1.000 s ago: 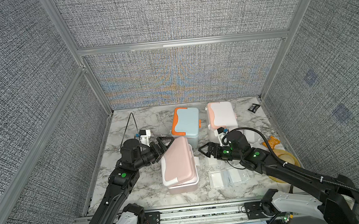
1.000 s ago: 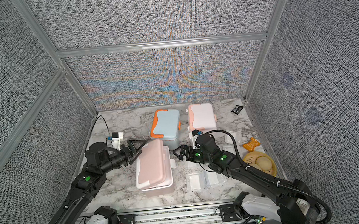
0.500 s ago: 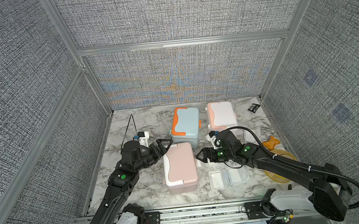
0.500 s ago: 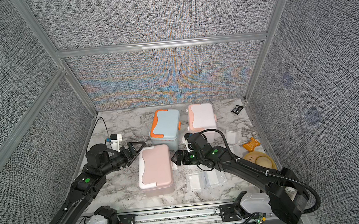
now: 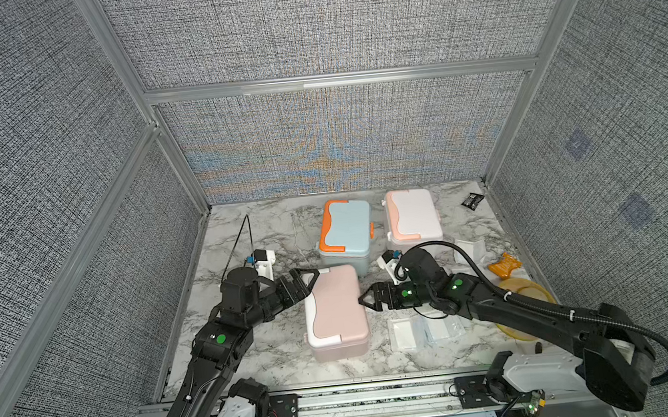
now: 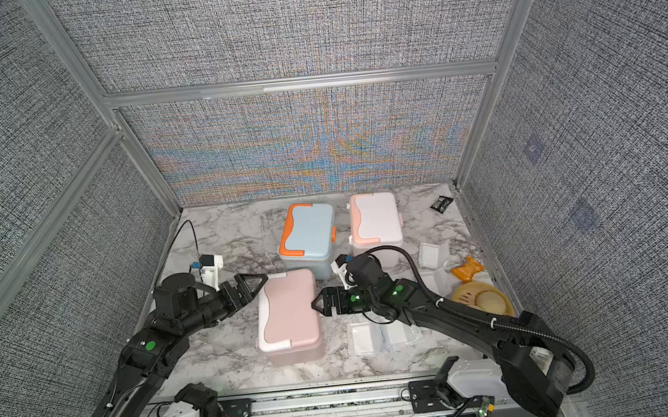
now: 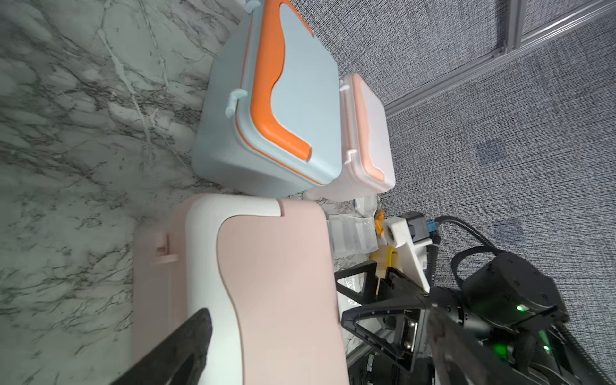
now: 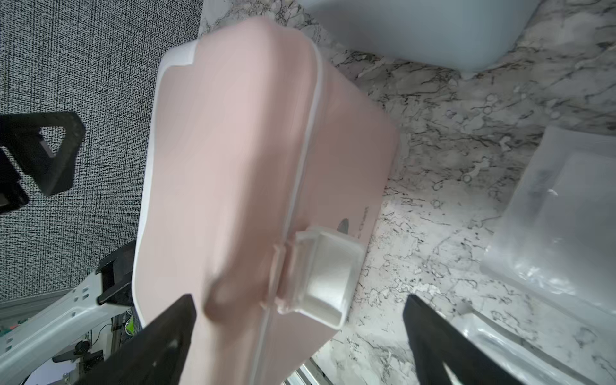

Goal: Open first aid kits and take out gauze
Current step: Fasten the fastener of the first aid kit.

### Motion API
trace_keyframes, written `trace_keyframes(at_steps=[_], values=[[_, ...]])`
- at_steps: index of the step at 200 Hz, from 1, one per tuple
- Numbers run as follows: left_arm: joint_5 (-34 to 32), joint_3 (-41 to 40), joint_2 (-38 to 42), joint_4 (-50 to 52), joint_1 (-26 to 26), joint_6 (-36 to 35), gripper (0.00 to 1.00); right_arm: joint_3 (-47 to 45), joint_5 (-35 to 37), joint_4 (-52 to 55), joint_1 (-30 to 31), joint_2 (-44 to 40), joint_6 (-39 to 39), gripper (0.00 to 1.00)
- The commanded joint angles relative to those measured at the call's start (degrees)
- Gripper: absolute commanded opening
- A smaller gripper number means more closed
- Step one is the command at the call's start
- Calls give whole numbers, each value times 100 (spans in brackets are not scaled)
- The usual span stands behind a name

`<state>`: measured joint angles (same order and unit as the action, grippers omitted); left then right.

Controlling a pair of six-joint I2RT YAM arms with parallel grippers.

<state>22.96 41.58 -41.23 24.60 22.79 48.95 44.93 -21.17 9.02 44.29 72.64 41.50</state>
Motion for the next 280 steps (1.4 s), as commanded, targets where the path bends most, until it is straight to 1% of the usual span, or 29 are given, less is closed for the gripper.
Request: trace_keyframes(at_steps=[1, 18, 39, 59, 97, 138, 159, 186, 211, 214, 223, 258, 280], values=[[-252, -47, 68, 280, 11, -283, 99, 113, 363, 466, 35, 163, -3, 99], [-309, -65, 104, 348, 9, -315, 99, -10, 583, 600, 53, 320, 122, 99], [-319, -82, 98, 373, 15, -350, 99, -233, 582, 420, 112, 382, 308, 99], [-341, -121, 107, 398, 15, -386, 99, -220, 574, 293, 248, 350, 374, 99], [-558, -262, 321, 399, 15, -472, 99, -140, 399, -332, 552, 572, 763, 99], [-688, -205, 400, 504, 15, -558, 100, -582, 476, -1550, 746, 724, 1565, 99], [-684, -114, 444, 619, 15, -571, 99, -528, 543, -1526, 784, 733, 1591, 99], [-608, 117, 494, 833, 15, -632, 99, -613, 866, -1151, 783, 298, 1508, 99], [-497, 311, 443, 945, 37, -642, 99, -620, 1217, -494, 751, -316, 1396, 99], [-490, 323, 441, 943, 53, -641, 100, -633, 1253, -430, 743, -396, 1229, 99], [-486, 370, 411, 944, 92, -641, 100, -654, 1364, -229, 715, -654, 1127, 99], [-702, 563, 271, 946, 421, -667, 99, -975, 1735, 102, 552, -1704, 826, 99], [-934, 712, 22, 892, 784, -687, 100, -1149, 1762, 411, 242, -2301, 566, 99]])
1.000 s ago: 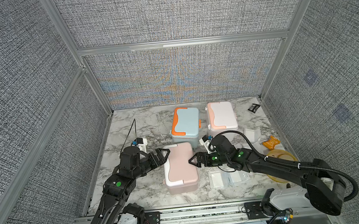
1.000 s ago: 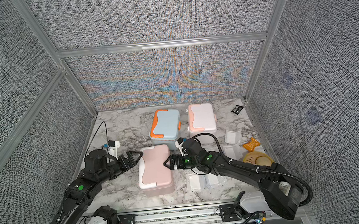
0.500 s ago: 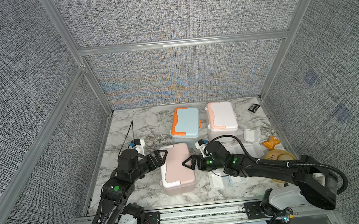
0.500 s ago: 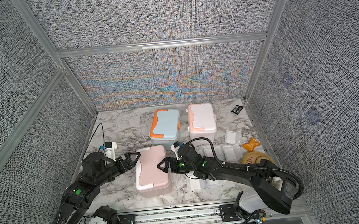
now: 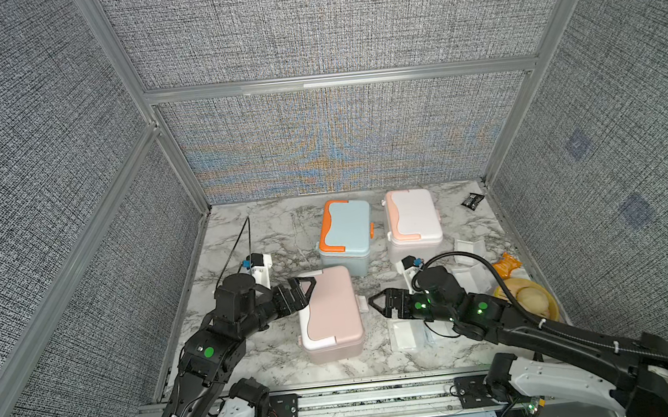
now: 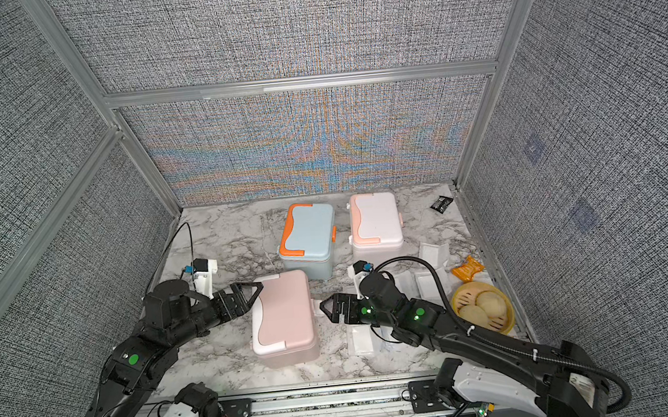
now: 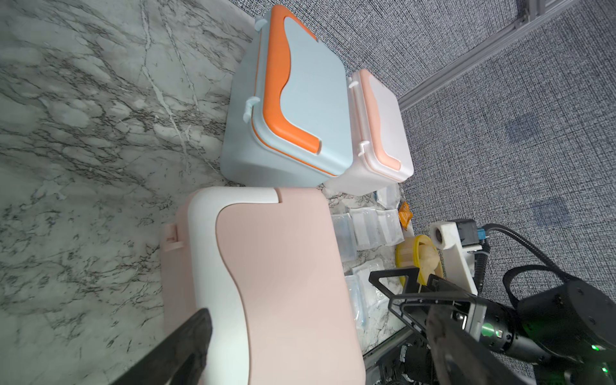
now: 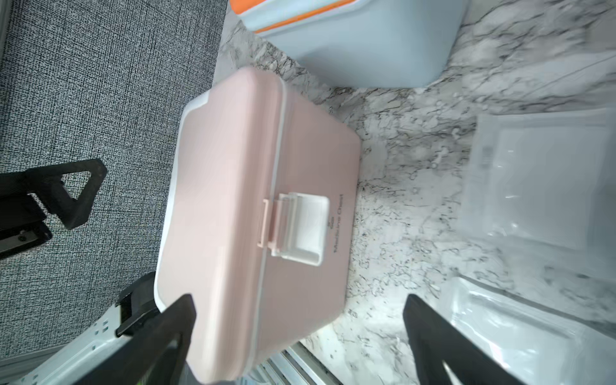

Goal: Open first aid kits and take out gauze
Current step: Fasten the fastener of the first aid kit.

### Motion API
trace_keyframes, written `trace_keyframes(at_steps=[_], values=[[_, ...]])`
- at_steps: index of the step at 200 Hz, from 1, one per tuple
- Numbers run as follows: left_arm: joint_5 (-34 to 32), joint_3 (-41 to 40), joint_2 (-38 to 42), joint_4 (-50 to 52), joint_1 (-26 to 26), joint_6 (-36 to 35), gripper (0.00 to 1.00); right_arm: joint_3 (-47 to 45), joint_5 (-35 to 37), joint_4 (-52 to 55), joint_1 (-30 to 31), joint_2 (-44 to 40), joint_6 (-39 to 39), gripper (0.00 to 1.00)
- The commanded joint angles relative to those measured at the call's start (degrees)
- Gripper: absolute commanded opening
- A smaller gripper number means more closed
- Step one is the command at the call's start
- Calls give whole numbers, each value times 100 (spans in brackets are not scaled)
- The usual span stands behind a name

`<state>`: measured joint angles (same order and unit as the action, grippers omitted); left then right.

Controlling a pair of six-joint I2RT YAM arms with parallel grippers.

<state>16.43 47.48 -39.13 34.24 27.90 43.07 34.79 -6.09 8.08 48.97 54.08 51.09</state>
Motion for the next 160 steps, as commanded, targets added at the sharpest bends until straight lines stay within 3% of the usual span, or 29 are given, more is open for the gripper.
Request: trace_keyframes(at_steps=[1, 19, 47, 98, 123, 132, 160], values=[[-294, 130, -198, -78, 293, -98, 100, -150, 247, 512, -245, -471, -404, 99], [-596, 254, -479, -136, 725, -126, 100, -389, -143, 421, -607, -816, -482, 99], [-1106, 460, -1034, -183, 1385, -219, 100, -897, -1092, -552, -1125, -841, -293, 96], [-1221, 436, -1875, -553, 1692, -239, 99, -1126, -2657, -3274, -1406, 1141, 297, 92], [-1209, 343, -2053, -706, 1712, -198, 100, -1020, -3109, -4744, -1390, 2199, 845, 92], [-1233, 319, -2089, -716, 1710, -211, 100, -987, -3236, -5249, -1377, 2521, 1048, 98], [-1359, 251, -2090, -708, 1714, -255, 100, -869, -3383, -6248, -1233, 3257, 1535, 99]])
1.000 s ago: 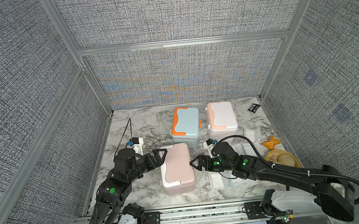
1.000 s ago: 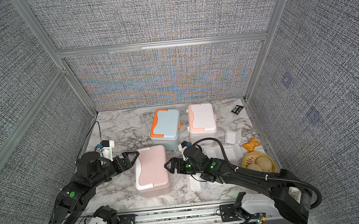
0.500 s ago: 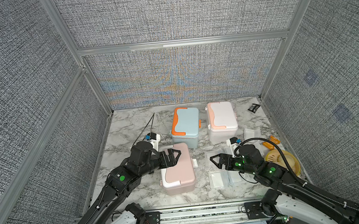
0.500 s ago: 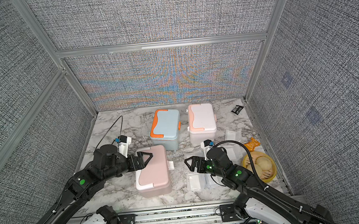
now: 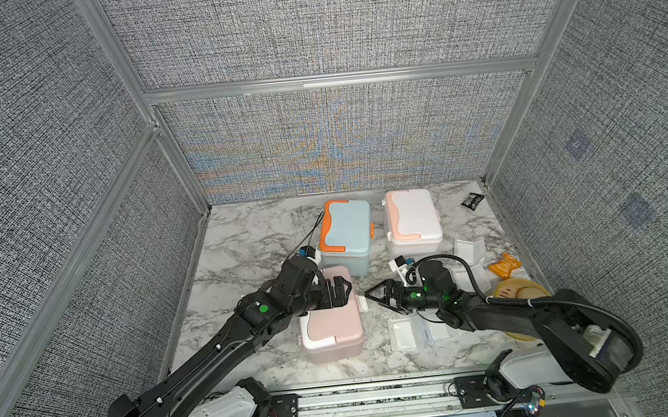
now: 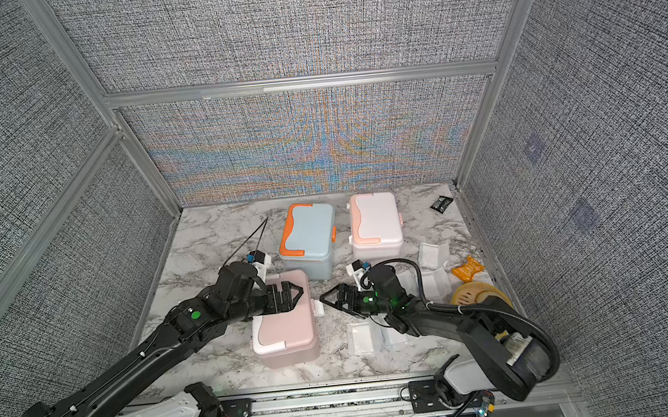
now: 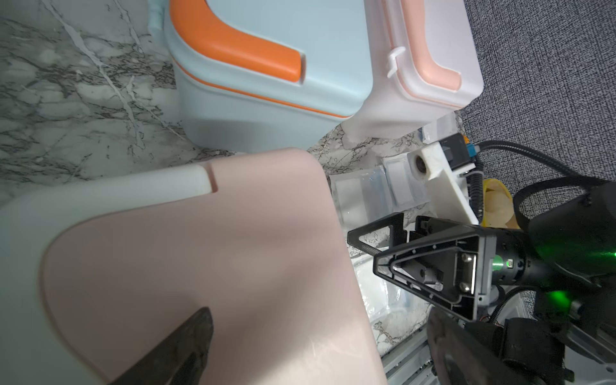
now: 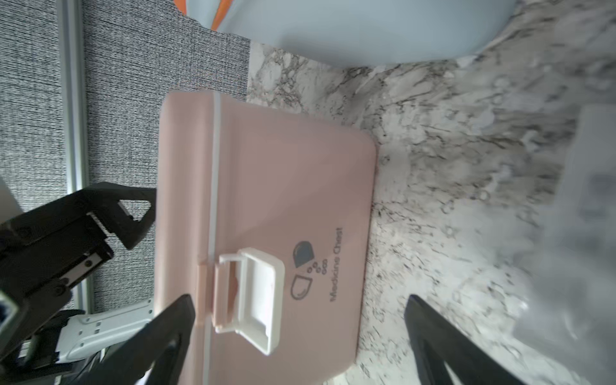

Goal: Open first aid kits and take out gauze
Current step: Fasten the fastener of the first aid kit.

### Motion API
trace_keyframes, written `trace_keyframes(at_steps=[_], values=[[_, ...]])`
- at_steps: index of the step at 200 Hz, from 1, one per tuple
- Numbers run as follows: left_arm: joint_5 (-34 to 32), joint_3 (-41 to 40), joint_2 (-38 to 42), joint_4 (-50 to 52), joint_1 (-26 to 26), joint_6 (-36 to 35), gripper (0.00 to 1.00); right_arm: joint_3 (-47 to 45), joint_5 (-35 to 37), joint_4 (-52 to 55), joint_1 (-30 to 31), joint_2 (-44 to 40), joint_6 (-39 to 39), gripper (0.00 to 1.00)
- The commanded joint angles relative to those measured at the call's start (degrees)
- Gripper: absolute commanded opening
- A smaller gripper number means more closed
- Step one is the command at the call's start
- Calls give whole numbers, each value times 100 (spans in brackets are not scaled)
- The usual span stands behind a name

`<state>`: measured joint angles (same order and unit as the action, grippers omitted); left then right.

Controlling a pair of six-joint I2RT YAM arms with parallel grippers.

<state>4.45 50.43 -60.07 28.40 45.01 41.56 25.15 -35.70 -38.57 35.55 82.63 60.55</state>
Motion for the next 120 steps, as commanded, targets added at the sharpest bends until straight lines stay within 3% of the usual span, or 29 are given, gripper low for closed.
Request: trace_keyframes(at_steps=[1, 44, 120], values=[[-167, -43, 4, -125, 5, -109, 100, 104, -425, -1610, 118, 416, 602, 99], [-225, -120, -35, -173, 7, -156, 100, 289, -499, -1941, 404, 678, 889, 99], [-225, -148, -108, -202, 0, -104, 100, 294, -345, -437, 445, -289, 467, 99]])
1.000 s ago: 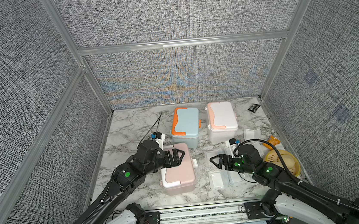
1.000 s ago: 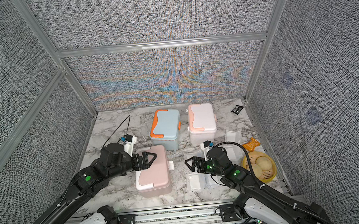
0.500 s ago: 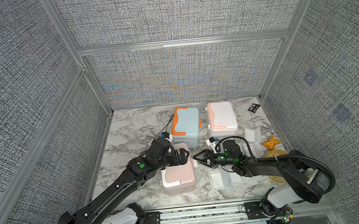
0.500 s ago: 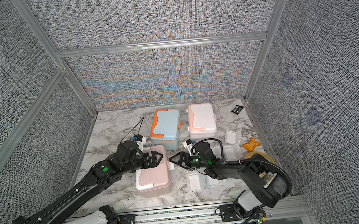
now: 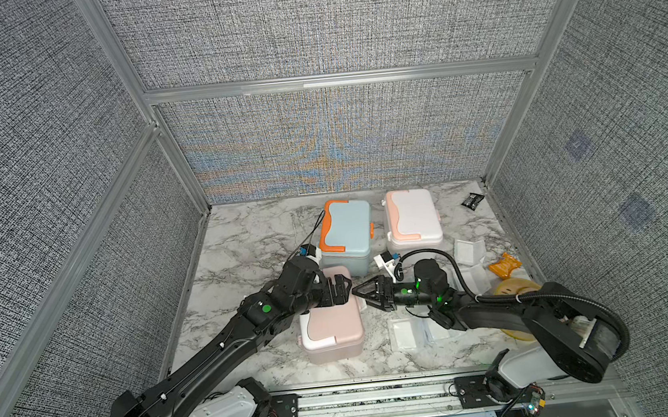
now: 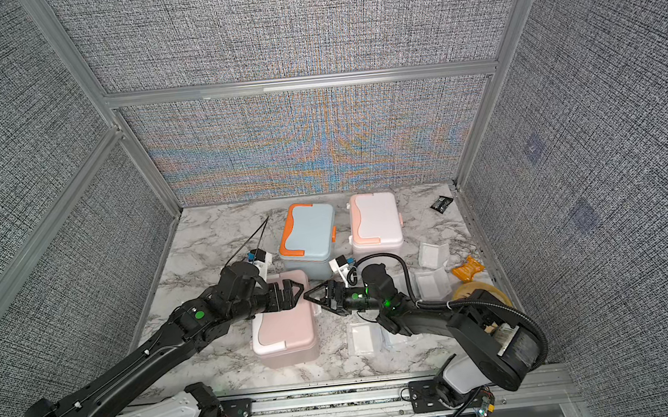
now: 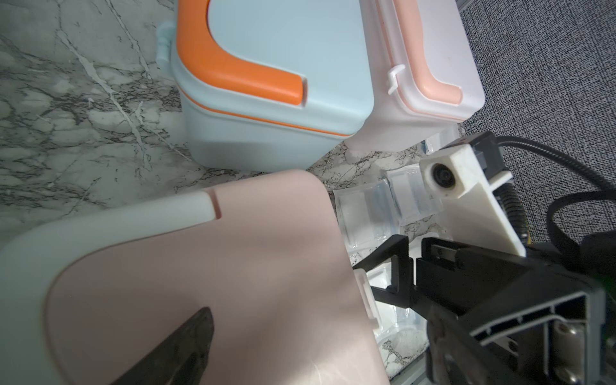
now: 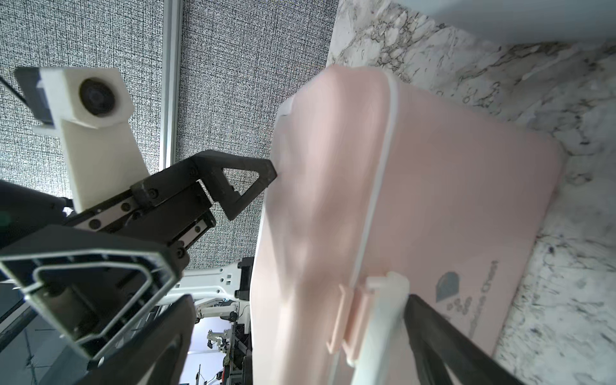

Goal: Open first aid kits and take out gauze
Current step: Fasten the fastener of the first aid kit.

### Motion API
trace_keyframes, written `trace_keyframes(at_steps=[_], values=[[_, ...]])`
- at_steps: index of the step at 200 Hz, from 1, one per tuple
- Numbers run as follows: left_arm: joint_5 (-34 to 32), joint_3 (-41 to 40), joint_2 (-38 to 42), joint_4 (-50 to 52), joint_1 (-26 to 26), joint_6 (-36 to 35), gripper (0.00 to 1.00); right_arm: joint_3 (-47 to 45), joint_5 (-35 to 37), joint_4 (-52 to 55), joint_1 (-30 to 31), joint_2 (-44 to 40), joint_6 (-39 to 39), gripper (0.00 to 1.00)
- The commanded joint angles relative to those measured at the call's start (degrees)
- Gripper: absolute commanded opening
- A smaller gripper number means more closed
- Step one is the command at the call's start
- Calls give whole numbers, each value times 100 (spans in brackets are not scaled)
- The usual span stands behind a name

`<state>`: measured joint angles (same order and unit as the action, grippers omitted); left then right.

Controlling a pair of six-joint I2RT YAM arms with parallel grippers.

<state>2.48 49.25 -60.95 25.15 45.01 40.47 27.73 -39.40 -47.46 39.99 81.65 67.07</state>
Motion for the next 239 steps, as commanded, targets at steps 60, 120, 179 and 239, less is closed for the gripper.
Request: trace_keyframes(at_steps=[60, 120, 179, 239], values=[[-28, -49, -30, 121, 3, 40, 99, -48, -2, 348, 31, -81, -94, 99], [38, -82, -123, 48, 0, 65, 99, -104, -272, -1611, 176, 858, 867, 99], [52, -94, -228, -10, 5, 47, 100, -237, -283, -1831, 153, 640, 1087, 99], [42, -97, -239, -19, 7, 42, 100, -318, -327, -1650, 84, 355, 1129, 99]])
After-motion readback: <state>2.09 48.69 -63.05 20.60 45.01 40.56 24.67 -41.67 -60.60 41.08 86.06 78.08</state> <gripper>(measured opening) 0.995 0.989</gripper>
